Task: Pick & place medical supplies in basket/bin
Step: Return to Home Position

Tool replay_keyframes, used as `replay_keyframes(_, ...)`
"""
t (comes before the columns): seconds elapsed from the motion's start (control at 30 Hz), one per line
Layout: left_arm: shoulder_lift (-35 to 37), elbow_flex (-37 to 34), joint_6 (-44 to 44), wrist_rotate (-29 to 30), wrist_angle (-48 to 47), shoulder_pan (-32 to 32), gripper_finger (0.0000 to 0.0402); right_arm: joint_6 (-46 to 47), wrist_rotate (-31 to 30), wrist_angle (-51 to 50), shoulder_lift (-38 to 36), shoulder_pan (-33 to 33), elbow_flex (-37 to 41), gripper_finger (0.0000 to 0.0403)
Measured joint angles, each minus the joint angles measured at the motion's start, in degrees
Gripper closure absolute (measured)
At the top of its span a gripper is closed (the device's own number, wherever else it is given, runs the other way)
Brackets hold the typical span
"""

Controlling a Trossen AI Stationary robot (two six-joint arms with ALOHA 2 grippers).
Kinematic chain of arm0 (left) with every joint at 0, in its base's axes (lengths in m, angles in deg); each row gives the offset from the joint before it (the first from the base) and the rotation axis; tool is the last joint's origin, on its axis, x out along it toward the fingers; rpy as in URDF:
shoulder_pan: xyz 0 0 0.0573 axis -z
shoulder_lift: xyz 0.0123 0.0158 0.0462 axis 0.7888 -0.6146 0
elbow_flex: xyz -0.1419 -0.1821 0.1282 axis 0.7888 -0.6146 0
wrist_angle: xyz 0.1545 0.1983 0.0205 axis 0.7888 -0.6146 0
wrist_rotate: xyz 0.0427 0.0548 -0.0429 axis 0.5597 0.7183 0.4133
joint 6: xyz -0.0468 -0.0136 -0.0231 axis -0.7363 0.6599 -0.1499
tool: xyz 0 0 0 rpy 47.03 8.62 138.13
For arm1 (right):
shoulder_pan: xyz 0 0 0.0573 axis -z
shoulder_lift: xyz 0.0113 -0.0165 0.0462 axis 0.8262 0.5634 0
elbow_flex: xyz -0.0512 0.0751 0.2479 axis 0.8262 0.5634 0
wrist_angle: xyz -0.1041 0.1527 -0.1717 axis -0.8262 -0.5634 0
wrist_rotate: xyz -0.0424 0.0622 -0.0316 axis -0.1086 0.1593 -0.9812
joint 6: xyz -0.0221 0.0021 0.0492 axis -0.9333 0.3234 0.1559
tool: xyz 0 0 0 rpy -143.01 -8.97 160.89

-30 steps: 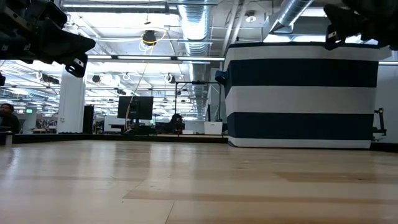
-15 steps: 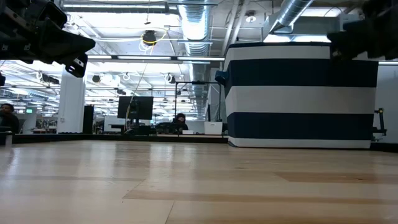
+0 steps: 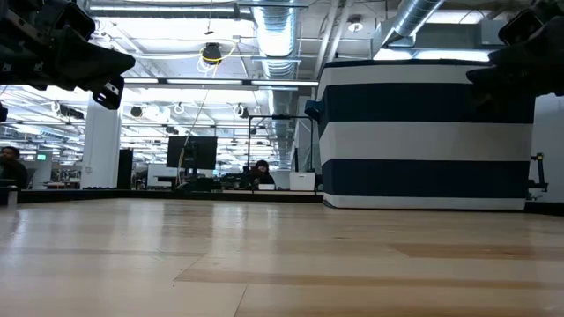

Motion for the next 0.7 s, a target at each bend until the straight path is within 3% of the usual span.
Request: replay_keyframes(0.7, 0.0, 0.0, 0.0, 0.0, 0.0, 0.0, 0.0402, -0.4, 0.0, -3.2, 0.0, 0.0, 0.0, 0.0260)
